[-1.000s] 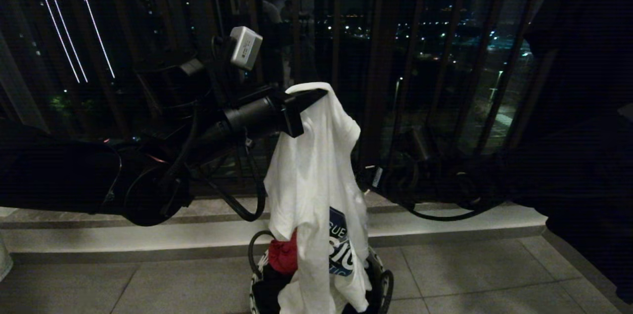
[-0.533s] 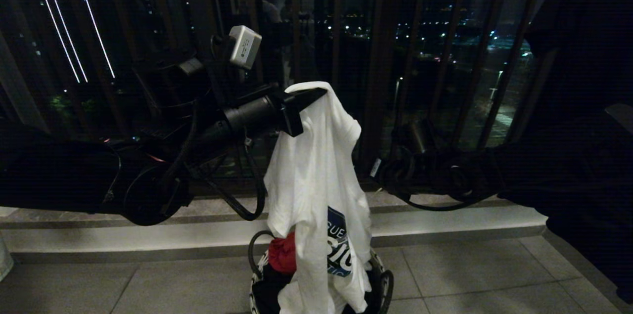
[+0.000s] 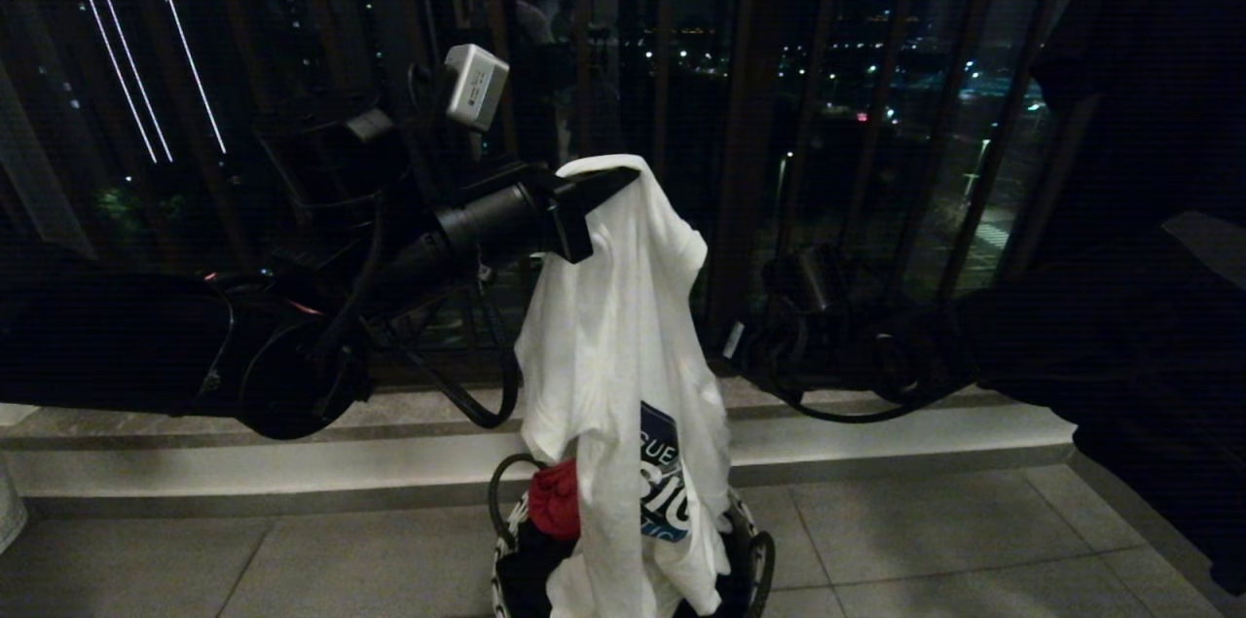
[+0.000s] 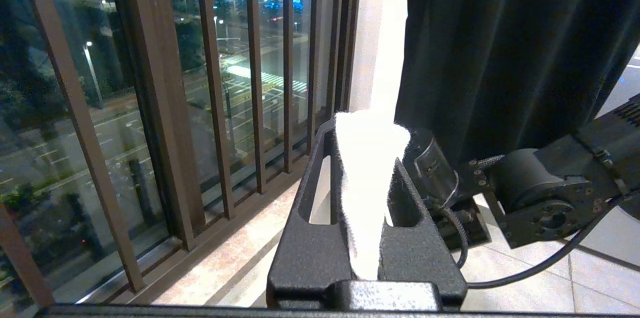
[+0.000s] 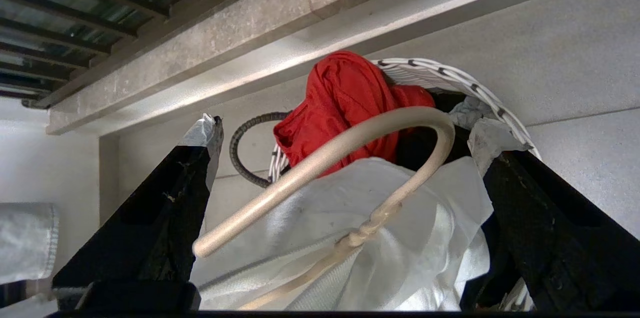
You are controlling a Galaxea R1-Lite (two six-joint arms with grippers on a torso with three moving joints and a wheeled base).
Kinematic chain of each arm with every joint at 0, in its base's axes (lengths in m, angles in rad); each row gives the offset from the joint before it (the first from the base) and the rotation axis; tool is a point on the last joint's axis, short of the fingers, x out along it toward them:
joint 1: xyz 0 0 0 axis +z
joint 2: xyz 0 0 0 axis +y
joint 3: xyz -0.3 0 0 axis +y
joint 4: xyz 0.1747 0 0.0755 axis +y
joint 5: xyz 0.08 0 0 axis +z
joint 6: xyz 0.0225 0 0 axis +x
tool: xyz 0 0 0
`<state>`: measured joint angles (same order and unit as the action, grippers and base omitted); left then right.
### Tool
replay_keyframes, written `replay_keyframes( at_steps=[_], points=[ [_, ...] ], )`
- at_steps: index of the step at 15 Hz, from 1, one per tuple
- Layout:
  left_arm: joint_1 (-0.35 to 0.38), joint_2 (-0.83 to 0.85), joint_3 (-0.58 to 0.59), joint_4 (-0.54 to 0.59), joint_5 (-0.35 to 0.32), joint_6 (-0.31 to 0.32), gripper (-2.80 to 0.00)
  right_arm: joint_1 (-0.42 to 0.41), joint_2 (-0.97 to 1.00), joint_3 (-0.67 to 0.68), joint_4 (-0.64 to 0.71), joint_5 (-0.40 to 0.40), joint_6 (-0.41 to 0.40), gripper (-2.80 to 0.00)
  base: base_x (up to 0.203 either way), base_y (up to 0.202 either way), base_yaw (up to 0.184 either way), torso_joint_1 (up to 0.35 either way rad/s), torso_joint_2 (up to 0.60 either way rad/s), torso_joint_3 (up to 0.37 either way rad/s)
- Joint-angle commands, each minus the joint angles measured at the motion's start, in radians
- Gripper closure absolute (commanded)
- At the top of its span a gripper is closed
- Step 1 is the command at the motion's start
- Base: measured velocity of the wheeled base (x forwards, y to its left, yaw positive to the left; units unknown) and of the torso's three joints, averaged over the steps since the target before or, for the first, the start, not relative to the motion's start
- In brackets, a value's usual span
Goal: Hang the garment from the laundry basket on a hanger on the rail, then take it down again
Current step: Hang the clothes on the clothes rack
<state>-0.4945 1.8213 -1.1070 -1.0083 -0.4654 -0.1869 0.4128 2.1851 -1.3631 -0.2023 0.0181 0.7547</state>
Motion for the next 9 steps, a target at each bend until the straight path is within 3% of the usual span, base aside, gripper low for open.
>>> replay_keyframes(
  at_steps=[1, 2, 9],
  points=[
    [0.001, 0.003, -0.001, -0.006, -0.002, -0.002, 0.0, 0.001, 0.012, -0.015, -0.003, 0.0, 0.003, -0.89, 0.0, 0.0, 0.0, 0.0, 0.0, 0.0],
    [0.001, 0.004, -0.003, -0.006, -0.002, -0.005, 0.0, 0.001, 0.015, -0.019, -0.002, 0.0, 0.003, 0.0, 0.0, 0.0, 0.0, 0.0, 0.0, 0.0],
    [0.001, 0.01, -0.017, -0.004, 0.024, -0.022, 0.0, 0.007, 0.017, -0.033, -0.003, 0.002, 0.005, 0.0, 0.0, 0.0, 0.0, 0.0, 0.0, 0.0]
  ],
)
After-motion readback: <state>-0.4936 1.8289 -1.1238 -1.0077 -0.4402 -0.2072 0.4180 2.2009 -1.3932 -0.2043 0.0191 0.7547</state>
